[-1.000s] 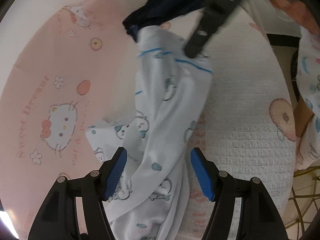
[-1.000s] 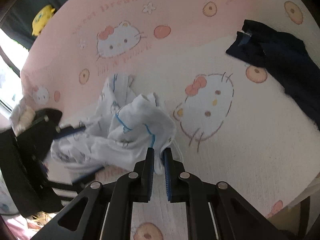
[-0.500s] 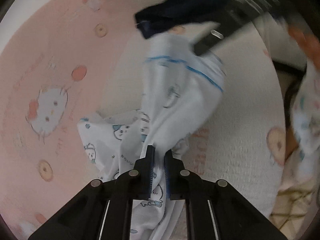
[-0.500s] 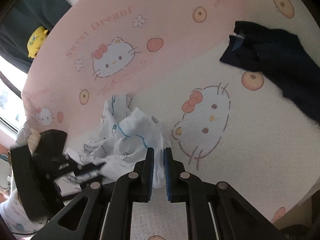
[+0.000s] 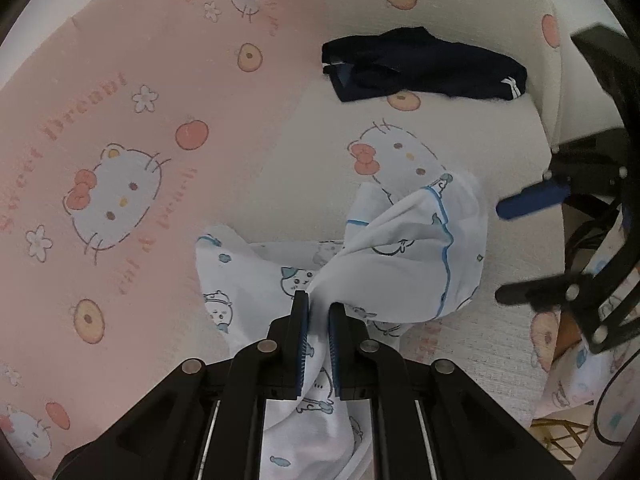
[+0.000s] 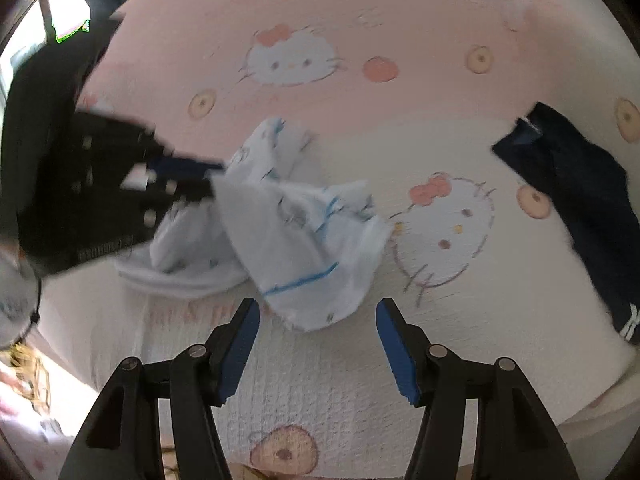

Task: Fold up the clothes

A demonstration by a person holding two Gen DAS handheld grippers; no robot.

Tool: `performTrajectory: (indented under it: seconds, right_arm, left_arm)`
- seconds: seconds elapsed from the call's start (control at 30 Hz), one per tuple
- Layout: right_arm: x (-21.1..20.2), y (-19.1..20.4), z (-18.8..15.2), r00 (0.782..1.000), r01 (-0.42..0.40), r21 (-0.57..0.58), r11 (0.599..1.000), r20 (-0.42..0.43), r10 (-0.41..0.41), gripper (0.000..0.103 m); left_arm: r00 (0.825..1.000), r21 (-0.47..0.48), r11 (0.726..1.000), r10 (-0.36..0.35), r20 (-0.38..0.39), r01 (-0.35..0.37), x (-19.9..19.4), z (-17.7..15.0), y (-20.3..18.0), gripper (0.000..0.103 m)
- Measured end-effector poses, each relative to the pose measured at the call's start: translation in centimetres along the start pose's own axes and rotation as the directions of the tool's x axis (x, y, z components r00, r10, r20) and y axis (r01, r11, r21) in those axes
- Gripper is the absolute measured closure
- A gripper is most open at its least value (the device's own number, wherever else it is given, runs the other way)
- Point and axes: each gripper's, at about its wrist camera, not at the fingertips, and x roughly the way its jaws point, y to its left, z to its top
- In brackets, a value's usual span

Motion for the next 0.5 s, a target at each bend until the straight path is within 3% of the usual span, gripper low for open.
performTrajectory:
  seconds: [0.37, 0.5]
  right_arm:
    - [3.9, 3.6, -0.5, 0.990, 0.077, -0.201, 0.977, -0.098, -0.098, 0.043]
    - [5.1, 3.2, 0.1, 0.987, 0.110, -0.185, 0.977, -0.098, -0.130, 0.043]
  left_arm:
    - [0.999, -0.041, 0.999, -0.032, 0.021, 0.033, -0.6, 0.1, 0.8, 0.095]
    - [0.998, -0.065, 0.996, -0.056, 0.025, 0.058, -0.5, 0.1, 1.2, 0.095]
